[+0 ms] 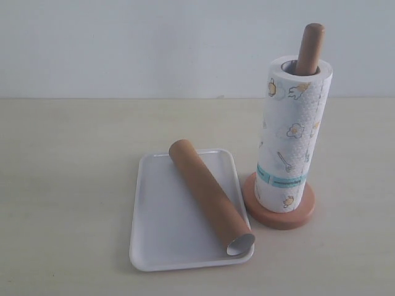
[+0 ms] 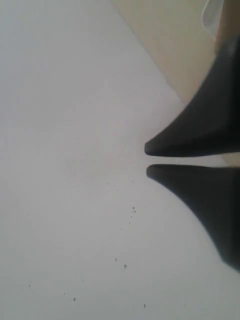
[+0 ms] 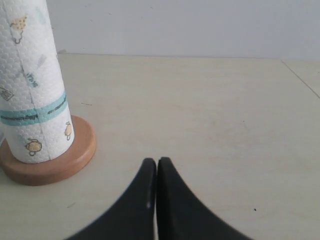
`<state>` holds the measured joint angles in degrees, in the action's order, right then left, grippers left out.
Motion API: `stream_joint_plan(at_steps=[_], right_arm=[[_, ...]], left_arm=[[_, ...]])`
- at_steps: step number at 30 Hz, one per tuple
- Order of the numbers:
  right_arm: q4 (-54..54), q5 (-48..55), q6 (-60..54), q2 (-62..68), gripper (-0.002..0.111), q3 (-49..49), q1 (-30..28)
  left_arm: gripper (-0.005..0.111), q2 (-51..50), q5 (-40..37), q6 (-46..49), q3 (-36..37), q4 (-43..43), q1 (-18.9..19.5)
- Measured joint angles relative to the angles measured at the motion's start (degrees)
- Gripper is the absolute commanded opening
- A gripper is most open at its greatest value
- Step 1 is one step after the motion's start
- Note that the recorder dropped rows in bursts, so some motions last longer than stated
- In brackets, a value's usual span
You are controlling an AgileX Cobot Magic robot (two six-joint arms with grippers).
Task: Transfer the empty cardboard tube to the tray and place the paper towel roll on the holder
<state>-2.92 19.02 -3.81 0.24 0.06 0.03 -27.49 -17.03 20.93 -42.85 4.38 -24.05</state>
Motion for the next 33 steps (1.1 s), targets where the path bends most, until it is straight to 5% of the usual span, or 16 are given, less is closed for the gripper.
stream_joint_plan(at_steps=[6,16,25,33], right_arm=[[0.0,0.11,0.0,0.0,0.0,0.0,0.0],[0.0,0.11,0.0,0.0,0.0,0.0,0.0],[0.0,0.11,0.0,0.0,0.0,0.0,0.0],[0.0,0.11,0.0,0.0,0.0,0.0,0.0]], left_arm=[[0.005,0.24,-7.22,-4.52,2.13,-2.63,0.62],[0.005,11.25,0.98,-11.88,18.31,-3.07,17.66],[0.005,25.9,5.08,-15.37,30.34,-3.07,18.63],[0.005,27.28,7.31,-20.43,40.38,-3.3,18.63]])
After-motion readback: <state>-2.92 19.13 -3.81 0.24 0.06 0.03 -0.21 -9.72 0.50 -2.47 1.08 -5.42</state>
